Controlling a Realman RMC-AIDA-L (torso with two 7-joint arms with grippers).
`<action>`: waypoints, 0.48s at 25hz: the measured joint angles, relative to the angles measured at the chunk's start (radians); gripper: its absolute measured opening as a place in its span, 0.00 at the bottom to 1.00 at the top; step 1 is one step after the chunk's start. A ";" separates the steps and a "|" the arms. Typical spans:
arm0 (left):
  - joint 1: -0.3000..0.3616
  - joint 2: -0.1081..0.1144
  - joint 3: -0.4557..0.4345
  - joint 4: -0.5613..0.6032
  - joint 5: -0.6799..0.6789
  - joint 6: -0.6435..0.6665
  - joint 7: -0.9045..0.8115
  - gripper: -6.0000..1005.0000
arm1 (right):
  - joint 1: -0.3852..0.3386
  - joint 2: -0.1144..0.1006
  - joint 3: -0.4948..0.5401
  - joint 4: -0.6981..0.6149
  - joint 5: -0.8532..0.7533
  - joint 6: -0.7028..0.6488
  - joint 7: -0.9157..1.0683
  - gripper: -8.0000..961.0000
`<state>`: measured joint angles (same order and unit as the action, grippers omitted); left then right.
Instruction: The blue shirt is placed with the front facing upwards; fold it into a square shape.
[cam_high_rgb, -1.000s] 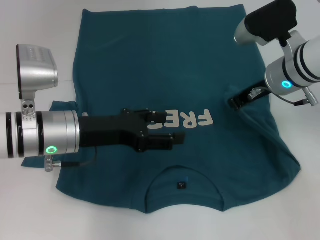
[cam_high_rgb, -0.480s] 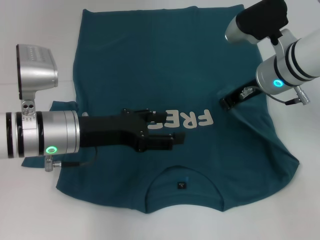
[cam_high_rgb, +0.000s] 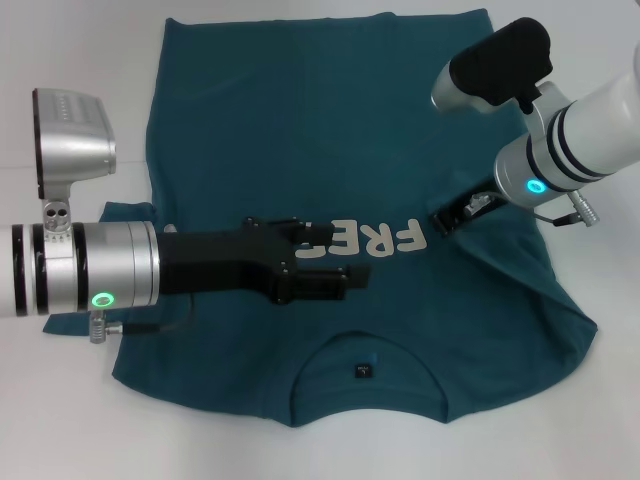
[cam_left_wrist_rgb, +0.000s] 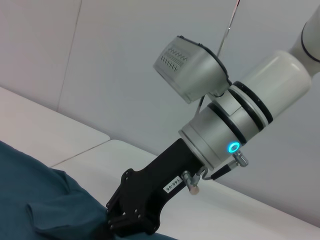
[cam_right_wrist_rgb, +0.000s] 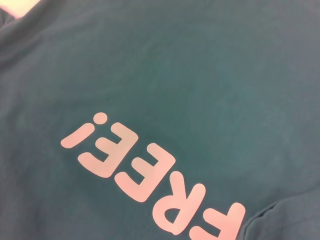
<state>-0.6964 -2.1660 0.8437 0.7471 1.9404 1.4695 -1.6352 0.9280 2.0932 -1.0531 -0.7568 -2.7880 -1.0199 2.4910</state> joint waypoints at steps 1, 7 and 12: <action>0.000 0.000 0.000 0.000 0.000 0.000 0.000 0.83 | 0.000 0.000 -0.003 0.005 0.001 0.007 0.000 0.04; 0.000 0.000 0.001 0.000 0.000 0.000 0.000 0.83 | 0.011 0.001 -0.006 0.045 0.001 0.047 0.001 0.04; 0.000 0.000 0.001 0.000 0.000 0.000 0.001 0.83 | 0.026 0.000 -0.007 0.080 0.001 0.080 0.002 0.04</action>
<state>-0.6964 -2.1660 0.8450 0.7470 1.9404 1.4695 -1.6339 0.9540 2.0927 -1.0602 -0.6769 -2.7872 -0.9394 2.4927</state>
